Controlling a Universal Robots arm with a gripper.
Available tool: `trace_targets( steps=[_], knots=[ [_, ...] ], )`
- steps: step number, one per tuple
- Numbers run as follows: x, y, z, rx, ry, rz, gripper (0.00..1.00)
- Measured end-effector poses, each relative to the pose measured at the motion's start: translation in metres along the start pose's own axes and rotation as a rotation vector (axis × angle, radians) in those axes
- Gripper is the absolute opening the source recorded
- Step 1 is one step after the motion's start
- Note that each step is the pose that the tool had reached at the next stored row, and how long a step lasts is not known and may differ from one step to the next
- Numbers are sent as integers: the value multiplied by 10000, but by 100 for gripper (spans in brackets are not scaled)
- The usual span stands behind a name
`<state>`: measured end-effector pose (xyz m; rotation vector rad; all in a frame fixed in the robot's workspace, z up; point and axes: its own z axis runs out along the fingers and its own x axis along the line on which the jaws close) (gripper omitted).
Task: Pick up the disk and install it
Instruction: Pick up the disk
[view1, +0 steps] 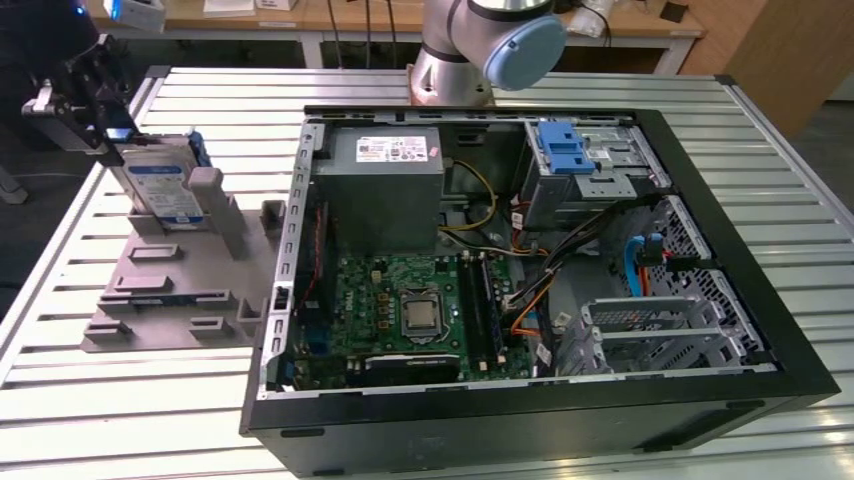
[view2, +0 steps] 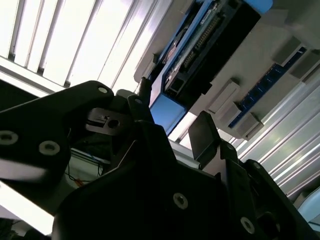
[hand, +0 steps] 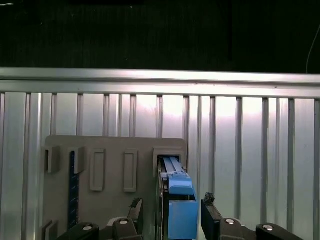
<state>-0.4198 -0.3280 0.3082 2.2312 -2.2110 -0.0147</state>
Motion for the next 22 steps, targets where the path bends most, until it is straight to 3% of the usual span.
trace_targets(
  steps=[2,3,7,13,22],
  knots=[
    [0,1,12,0,0,0,56],
    [0,1,16,-2,0,0,49],
    [-15,1,27,-1,0,54,49],
    [-28,9,57,3,-3,499,49],
    [-28,14,103,1,-2,505,49]
  ],
)
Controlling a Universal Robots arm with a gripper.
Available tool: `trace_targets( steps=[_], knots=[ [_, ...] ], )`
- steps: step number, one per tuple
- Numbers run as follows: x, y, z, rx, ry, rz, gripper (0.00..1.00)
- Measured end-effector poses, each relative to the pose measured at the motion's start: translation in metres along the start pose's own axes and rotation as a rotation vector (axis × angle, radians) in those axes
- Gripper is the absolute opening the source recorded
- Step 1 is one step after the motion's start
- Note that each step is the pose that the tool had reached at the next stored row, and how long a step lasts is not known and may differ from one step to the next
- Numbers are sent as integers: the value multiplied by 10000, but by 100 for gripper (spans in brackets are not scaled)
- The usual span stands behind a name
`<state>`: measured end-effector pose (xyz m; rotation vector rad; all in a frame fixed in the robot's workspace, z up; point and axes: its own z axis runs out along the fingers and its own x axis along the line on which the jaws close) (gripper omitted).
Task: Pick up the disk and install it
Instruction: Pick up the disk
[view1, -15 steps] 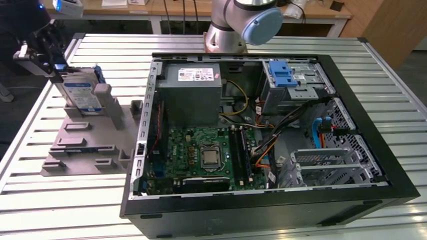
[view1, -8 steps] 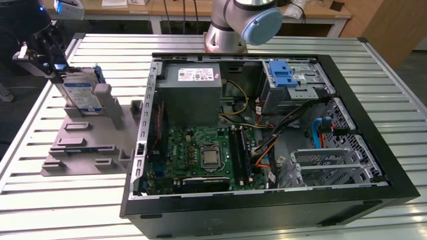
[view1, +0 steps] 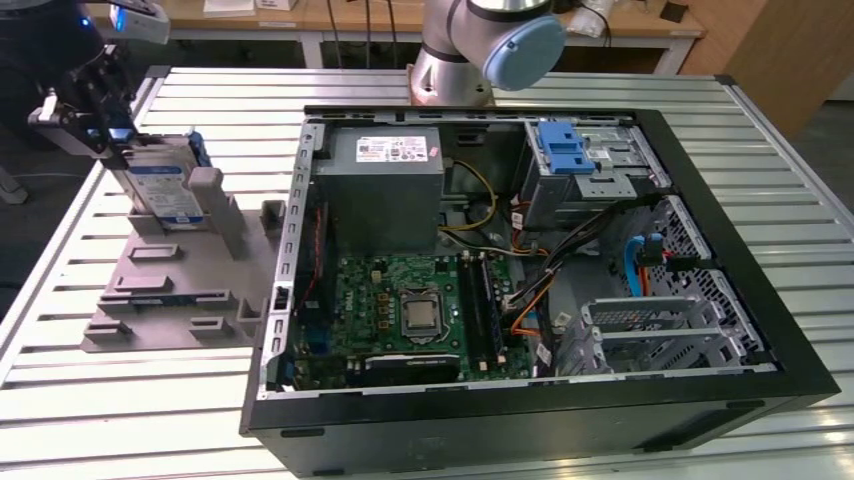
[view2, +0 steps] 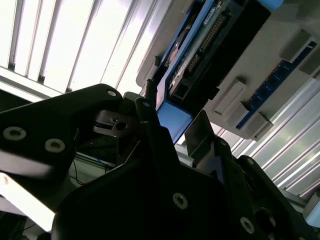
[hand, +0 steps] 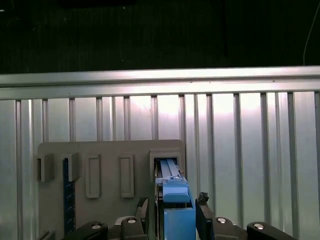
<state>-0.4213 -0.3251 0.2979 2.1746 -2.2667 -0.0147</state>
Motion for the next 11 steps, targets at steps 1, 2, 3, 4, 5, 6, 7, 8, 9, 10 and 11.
trace_targets(
  steps=[1,2,3,4,5,6,7,8,9,10,11],
  knots=[
    [0,1,5,3,-2,0,49],
    [0,4,9,4,-2,0,49],
    [0,7,11,4,-2,0,49],
    [0,10,13,4,-2,-1,49],
    [1,14,15,3,-1,0,49],
    [1,16,16,3,-2,0,49],
    [1,17,20,3,-2,0,49],
    [1,17,26,4,-2,-1,49],
    [1,17,31,3,-1,-1,49],
    [1,18,34,2,-1,0,49],
    [1,18,35,0,0,-1,49]
  ],
)
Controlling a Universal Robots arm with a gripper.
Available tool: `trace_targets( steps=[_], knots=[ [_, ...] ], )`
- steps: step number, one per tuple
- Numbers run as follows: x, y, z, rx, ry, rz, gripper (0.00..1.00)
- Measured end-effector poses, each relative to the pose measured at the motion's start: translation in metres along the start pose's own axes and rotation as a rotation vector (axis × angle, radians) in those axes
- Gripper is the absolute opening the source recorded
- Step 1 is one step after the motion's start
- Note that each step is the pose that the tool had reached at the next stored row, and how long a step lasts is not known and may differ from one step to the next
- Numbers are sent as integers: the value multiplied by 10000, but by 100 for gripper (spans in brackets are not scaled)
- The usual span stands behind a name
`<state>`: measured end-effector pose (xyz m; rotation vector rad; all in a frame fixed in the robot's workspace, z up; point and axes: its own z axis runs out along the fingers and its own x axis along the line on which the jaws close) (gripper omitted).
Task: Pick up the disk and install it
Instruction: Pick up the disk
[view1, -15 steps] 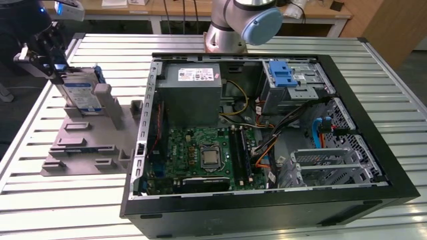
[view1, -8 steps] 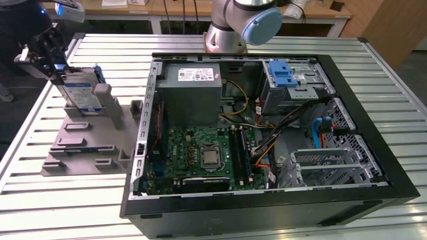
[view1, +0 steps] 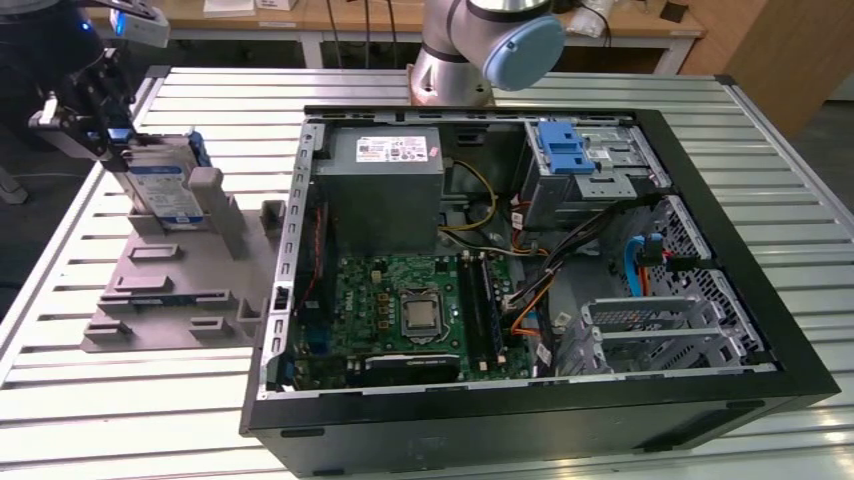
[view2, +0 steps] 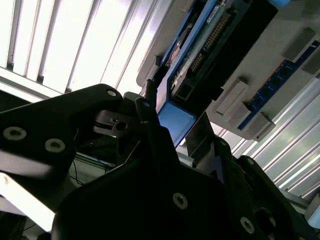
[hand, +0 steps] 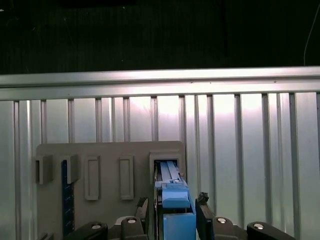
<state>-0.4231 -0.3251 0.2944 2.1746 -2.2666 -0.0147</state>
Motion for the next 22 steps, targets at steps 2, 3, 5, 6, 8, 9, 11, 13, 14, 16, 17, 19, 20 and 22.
trace_targets(
  steps=[2,3,5,6,8,9,11,13,14,16,17,19,20,22],
  knots=[
    [0,0,3,0,0,0,42],
    [0,0,4,2,0,0,42],
    [0,0,5,2,-1,0,36],
    [0,0,5,2,-1,0,36],
    [0,0,5,2,-1,0,36],
    [0,0,5,2,-1,1,36],
    [0,0,5,2,-1,0,36],
    [0,0,5,2,-1,0,36],
    [0,0,5,2,-1,0,36],
    [0,0,5,2,-1,0,36],
    [0,0,6,2,-1,1,36],
    [0,0,6,2,-1,0,36],
    [0,0,6,2,-1,0,36],
    [0,0,7,5,-3,0,38]
  ],
)
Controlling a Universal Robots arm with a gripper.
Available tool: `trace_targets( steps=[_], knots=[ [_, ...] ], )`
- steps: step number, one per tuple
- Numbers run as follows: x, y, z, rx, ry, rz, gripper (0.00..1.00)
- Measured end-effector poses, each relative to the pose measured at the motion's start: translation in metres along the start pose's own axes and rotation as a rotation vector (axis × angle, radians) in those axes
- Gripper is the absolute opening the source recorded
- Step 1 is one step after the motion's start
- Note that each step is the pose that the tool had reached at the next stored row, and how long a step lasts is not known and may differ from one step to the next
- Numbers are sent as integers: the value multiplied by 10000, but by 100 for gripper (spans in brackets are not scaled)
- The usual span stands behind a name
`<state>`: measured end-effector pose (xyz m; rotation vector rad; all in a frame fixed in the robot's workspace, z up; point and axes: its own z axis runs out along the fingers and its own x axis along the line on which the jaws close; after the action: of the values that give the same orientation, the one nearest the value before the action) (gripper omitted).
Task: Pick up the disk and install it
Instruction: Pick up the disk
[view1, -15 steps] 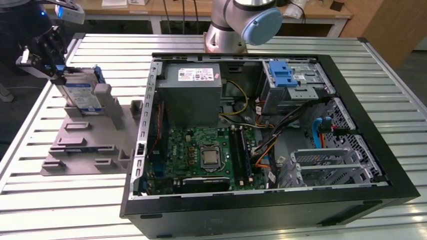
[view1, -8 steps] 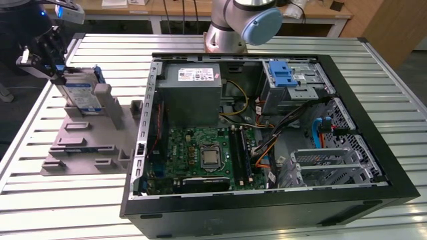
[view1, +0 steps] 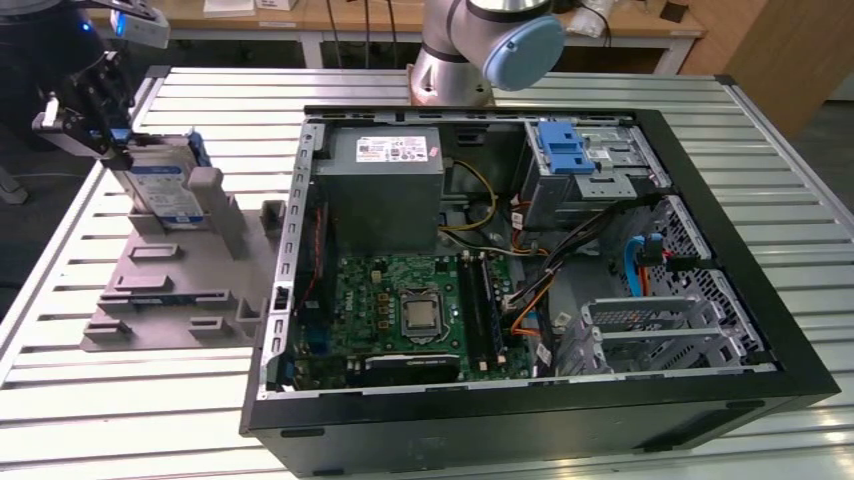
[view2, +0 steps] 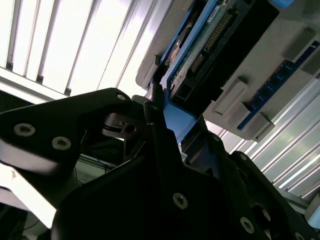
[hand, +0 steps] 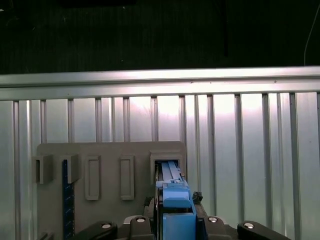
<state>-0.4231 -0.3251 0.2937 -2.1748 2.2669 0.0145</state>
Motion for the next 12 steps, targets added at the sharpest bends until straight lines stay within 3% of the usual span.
trace_targets(
  steps=[1,2,8,12],
  knots=[
    [0,0,1,0,0,0,38],
    [0,0,1,-1,2,0,44],
    [0,0,25,-1,3,0,44],
    [1,0,29,-5,7,0,36]
  ],
)
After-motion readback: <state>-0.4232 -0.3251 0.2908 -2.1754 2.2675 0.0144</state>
